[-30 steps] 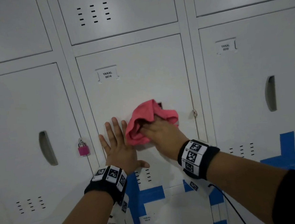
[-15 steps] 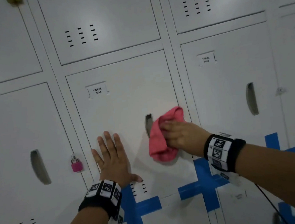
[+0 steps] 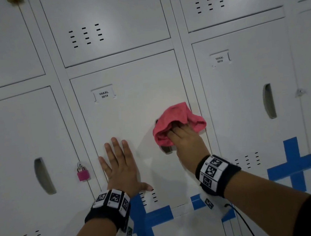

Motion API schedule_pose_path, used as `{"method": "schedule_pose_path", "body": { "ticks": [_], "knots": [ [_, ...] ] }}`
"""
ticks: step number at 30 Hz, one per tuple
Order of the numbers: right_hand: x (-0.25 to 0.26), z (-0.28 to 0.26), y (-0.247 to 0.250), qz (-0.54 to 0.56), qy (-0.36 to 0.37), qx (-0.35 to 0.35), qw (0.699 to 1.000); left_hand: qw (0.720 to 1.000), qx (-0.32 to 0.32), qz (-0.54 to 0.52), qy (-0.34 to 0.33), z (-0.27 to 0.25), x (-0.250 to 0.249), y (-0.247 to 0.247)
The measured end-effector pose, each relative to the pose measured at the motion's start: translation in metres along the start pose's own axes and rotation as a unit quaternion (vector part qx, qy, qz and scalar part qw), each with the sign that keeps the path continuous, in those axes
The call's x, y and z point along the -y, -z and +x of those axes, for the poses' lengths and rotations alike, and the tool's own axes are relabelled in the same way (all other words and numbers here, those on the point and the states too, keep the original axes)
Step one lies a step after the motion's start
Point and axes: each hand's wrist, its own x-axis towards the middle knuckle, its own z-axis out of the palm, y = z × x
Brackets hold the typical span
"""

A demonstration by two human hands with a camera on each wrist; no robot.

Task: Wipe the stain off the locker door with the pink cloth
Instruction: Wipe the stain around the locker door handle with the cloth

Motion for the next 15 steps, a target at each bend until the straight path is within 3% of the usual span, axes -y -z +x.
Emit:
{"method": "schedule_pose_path", "body": {
  "ticks": [11, 15],
  "knots": [
    [0.015, -0.086, 0.002, 0.04, 0.014, 0.171, 0.984, 1.0, 0.005, 0.005, 0.004, -0.001, -0.001, 0.001],
    [0.021, -0.094, 0.017, 0.086, -0.005, 0.224, 0.971, 1.0, 0.011, 0.015, 0.005, 0.0, 0.001, -0.001]
  ]
}}
